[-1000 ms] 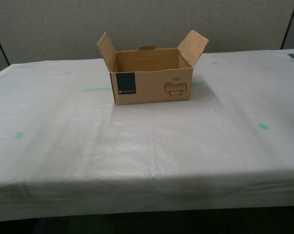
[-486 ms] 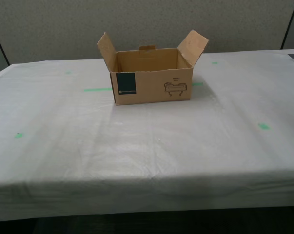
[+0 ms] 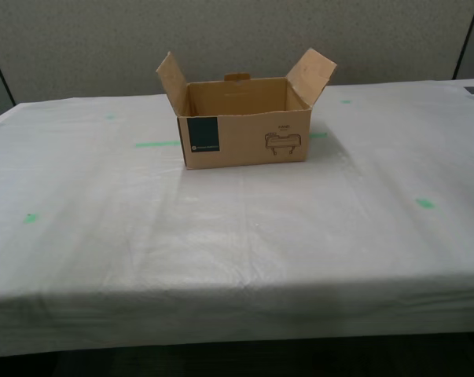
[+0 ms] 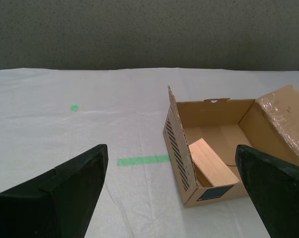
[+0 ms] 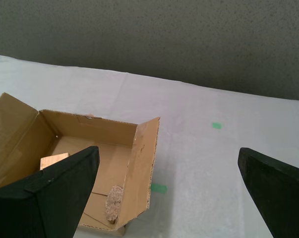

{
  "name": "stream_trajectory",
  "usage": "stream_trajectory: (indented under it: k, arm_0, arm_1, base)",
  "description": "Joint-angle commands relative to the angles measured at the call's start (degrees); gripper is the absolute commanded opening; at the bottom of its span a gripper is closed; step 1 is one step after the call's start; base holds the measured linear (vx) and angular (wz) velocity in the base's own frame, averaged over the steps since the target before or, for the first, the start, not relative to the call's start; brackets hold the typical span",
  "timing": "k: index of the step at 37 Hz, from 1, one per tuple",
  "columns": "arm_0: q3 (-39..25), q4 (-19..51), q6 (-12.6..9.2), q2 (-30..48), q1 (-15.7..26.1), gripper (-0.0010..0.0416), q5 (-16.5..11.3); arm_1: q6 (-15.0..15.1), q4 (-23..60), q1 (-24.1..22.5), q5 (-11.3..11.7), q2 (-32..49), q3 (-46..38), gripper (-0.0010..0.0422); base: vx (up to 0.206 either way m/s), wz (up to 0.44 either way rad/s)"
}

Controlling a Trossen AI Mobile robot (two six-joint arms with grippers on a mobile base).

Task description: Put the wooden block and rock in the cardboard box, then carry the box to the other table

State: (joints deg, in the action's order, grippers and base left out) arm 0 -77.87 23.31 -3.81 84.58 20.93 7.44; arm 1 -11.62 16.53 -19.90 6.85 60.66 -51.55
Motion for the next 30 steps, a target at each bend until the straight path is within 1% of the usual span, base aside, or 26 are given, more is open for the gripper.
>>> stream_trajectory:
  k: [1,30]
  arm_0:
    - [-0.1,-0.1,-0.1,0.0,0.1,0.0390,0.3]
    - [-0.1,-0.1,-0.1,0.0,0.1,0.0389,0.4]
  arm_1:
    - [0.2,-0.2,0.0,0.2,0.0,-0.1,0.0350]
    - [0.2,-0.2,0.0,0.2,0.0,-0.1,0.0350]
  base:
    - [0.000,0.000]
    - [0.000,0.000]
